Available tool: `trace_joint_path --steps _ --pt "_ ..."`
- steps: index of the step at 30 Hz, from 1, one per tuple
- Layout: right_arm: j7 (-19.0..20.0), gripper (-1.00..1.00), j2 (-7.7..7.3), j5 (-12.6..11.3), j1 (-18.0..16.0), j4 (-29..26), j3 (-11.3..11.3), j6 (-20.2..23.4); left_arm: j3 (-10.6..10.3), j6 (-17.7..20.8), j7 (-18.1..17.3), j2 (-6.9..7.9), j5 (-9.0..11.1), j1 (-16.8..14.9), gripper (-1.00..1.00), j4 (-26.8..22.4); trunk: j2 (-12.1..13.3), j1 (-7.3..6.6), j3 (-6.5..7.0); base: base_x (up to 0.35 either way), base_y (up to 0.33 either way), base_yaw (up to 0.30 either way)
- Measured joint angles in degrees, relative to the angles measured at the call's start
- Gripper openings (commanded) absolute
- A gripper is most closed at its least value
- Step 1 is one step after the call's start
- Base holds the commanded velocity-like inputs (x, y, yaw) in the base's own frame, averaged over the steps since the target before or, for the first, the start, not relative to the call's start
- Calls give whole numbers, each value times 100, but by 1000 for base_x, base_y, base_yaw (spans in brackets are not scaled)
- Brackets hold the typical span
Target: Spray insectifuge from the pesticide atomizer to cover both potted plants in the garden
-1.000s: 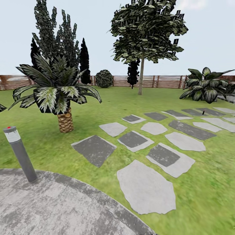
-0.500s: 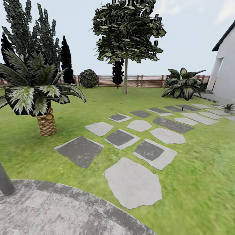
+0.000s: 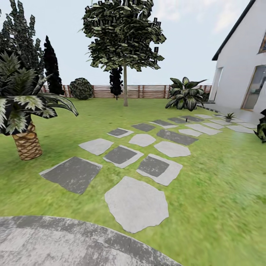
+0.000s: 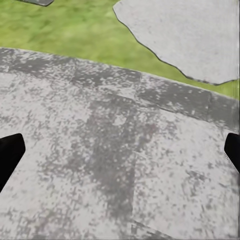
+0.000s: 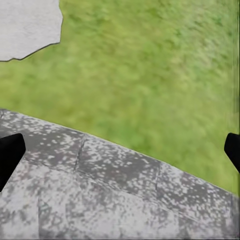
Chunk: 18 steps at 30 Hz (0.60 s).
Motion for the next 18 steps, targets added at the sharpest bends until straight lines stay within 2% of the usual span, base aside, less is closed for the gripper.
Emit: trace_joint_path --steps 12,18 --pt "2 100 21 -1 0 0 24 0 0 0 0 0 -2 0 100 0 -481 264 -220 0 0 -298" --pt "3 100 40 0 -1 -2 32 0 0 0 0 0 0 0 100 -1 -722 396 -361 0 0 -231"
